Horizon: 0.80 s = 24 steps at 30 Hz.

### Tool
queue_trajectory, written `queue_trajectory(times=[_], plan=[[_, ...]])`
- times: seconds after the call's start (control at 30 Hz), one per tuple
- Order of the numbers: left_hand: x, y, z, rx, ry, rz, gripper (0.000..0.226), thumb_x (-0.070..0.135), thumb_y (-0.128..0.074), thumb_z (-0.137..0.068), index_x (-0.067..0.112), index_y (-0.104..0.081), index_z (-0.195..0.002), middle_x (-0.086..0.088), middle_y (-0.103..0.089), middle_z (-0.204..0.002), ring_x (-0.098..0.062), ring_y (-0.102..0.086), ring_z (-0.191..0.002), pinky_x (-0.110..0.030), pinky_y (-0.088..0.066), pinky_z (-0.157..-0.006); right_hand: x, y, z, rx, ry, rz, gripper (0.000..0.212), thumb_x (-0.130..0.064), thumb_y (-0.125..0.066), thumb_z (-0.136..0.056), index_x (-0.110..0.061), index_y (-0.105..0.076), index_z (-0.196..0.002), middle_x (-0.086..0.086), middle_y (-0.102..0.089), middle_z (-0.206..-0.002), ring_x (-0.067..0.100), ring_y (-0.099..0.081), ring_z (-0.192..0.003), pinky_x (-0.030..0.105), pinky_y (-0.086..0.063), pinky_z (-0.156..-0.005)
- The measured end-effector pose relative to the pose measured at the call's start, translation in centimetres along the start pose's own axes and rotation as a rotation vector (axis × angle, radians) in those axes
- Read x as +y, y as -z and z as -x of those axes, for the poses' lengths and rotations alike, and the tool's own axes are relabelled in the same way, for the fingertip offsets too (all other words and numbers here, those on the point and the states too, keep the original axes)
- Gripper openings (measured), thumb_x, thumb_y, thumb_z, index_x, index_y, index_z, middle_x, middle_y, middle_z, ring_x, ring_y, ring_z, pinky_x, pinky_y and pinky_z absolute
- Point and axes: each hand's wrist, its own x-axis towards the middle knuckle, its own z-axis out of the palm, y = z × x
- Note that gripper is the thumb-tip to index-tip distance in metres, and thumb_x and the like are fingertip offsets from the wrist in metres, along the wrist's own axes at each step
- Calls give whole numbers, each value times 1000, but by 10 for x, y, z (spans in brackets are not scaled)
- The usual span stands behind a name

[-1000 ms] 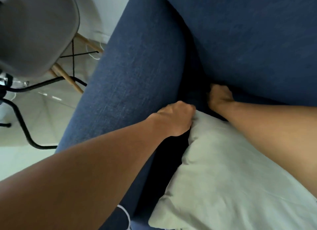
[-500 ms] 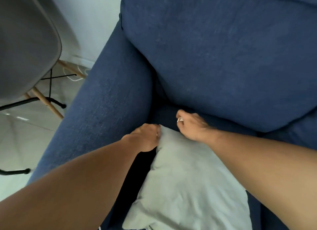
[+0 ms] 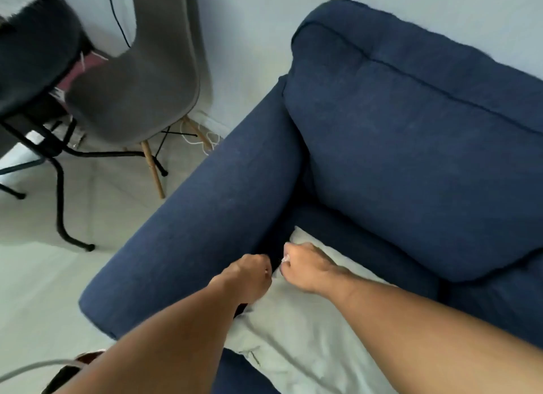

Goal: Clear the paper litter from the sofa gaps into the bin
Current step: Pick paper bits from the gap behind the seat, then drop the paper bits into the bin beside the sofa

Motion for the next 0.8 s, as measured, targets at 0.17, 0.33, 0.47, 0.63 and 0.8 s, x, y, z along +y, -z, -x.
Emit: queue_trajectory(times=[0.17, 0.33, 0.47, 0.63, 0.8], plan=[[-51, -11, 57, 18, 80, 69, 12, 38, -41, -78, 40, -52, -73, 12, -59, -86, -16, -59, -75, -33, -45, -62, -57, -28, 27, -122, 123, 104, 13, -31, -44, -91, -23, -55, -91, -4, -55, -87, 25, -57, -83, 36, -45, -65], [-109, -12, 115, 138, 153, 62, 18, 33, -45, -85, 31, -62, -91, 1, -66, -99, -26, -63, -86, -35, -49, -69, -122, -51, 45, -214, 212, 176, 18, -27, -42, -89, -22, -60, -93, 3, -65, -100, 29, -61, -91, 40, -55, -79], [-158, -14, 156, 183, 166, 18, 22, 24, -50, -95, 14, -66, -106, -7, -69, -112, -29, -65, -100, -36, -49, -77, -184, -72, 53, -261, 310, 259, 20, -30, -41, -89, -25, -59, -94, 4, -65, -104, 30, -60, -93, 40, -53, -80], [-221, -17, 221, 277, 277, 88, 32, 22, -43, -95, 16, -59, -123, -10, -64, -125, -32, -61, -112, -35, -47, -83, -259, -105, 67, -285, 418, 371, 21, -35, -36, -93, -29, -56, -97, 3, -64, -111, 30, -58, -94, 42, -50, -79], [-285, -37, 284, 297, 412, 184, 30, 30, -45, -92, 19, -64, -112, -10, -67, -116, -34, -65, -101, -36, -48, -75, -318, -142, 91, -287, 490, 482, 23, -36, -34, -98, -27, -55, -101, 5, -64, -115, 32, -58, -95, 45, -52, -81]])
